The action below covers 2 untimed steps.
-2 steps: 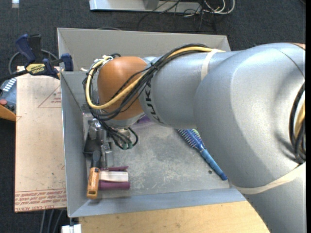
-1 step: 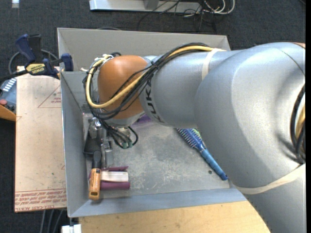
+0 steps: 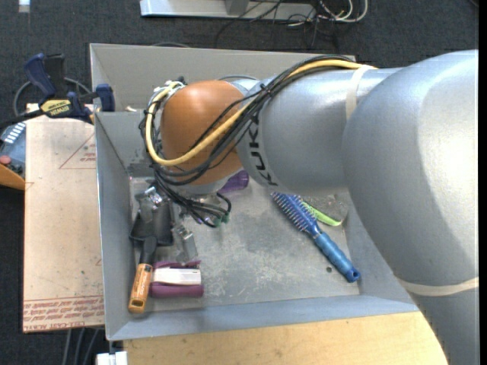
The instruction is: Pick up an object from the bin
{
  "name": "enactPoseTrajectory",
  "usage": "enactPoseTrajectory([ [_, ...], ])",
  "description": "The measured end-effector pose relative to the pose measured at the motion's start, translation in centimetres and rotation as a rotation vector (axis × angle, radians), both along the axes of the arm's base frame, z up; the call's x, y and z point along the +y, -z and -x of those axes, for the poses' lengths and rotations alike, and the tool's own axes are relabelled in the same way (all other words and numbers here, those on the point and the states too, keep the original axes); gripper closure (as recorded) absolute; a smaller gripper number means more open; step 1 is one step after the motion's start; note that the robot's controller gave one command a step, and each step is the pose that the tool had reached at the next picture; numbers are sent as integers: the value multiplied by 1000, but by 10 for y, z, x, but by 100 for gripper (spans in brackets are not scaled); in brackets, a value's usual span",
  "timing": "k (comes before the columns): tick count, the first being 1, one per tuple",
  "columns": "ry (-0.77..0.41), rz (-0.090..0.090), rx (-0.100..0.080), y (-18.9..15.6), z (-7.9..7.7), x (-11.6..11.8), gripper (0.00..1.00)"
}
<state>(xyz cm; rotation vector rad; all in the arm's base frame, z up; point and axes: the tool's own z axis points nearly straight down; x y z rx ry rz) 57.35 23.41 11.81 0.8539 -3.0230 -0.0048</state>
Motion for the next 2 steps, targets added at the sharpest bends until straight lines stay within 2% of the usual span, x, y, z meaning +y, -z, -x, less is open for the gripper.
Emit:
enactPoseTrajectory([
  [1,-498,-2,-6,30,-23,10,0],
  [2,219,-4,-7,45,-7,9,100],
])
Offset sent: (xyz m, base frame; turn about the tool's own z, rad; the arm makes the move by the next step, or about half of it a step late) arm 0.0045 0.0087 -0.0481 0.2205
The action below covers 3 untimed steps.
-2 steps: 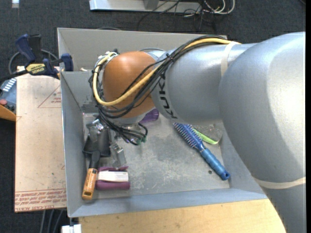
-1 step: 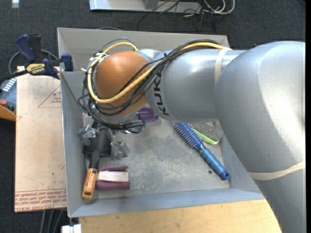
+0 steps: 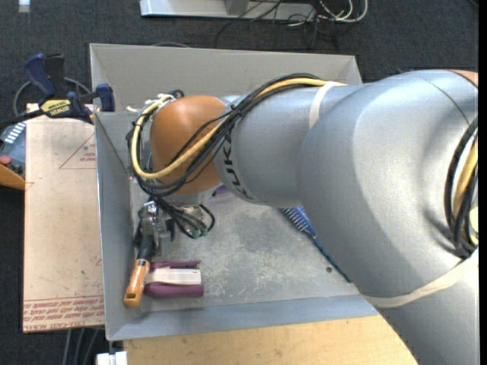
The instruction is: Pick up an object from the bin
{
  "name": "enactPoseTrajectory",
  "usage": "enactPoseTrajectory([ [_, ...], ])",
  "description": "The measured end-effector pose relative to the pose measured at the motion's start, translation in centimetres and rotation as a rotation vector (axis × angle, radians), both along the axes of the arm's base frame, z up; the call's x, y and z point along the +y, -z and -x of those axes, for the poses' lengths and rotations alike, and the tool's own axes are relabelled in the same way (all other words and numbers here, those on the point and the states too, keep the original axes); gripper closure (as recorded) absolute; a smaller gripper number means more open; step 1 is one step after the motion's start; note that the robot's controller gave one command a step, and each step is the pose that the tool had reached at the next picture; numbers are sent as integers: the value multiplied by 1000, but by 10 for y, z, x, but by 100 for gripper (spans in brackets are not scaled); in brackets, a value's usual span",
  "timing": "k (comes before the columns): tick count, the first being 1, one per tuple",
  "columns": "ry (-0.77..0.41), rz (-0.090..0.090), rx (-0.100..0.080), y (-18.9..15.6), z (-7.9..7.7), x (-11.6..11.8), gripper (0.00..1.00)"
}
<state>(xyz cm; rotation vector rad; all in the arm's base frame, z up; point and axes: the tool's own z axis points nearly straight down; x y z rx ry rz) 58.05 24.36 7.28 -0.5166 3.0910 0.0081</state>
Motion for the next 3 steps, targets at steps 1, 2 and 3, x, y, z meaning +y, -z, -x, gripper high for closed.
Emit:
enactPoseTrajectory([
  [1,1,0,0,0,0,0,100],
  [2,-292,-2,-10,-15,34,-5,0],
  [3,-292,-2,-12,-15,33,-6,100],
])
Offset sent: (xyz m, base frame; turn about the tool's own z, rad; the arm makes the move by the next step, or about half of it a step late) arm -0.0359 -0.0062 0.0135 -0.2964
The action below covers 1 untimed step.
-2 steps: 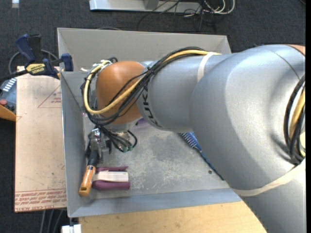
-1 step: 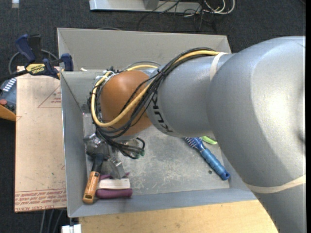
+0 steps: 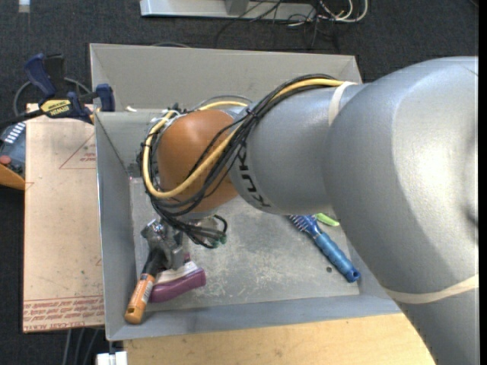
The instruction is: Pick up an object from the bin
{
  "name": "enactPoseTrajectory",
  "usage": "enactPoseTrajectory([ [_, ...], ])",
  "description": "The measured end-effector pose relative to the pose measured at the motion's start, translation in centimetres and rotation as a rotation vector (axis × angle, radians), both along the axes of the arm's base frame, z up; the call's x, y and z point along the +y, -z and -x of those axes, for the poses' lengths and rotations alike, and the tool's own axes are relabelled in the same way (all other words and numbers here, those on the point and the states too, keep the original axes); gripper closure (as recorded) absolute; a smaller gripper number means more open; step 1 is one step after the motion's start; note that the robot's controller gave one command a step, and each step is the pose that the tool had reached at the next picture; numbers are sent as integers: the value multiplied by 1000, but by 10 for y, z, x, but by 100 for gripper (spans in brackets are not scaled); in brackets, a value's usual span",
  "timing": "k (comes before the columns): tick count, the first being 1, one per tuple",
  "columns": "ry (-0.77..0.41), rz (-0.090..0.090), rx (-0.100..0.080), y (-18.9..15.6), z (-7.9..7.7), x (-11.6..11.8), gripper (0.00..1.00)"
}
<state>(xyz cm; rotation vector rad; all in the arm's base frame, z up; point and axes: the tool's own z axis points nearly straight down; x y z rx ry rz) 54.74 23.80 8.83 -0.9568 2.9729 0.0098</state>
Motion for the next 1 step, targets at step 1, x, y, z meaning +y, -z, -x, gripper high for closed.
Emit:
enactPoseTrajectory([
  [1,0,0,0,0,0,0,100],
])
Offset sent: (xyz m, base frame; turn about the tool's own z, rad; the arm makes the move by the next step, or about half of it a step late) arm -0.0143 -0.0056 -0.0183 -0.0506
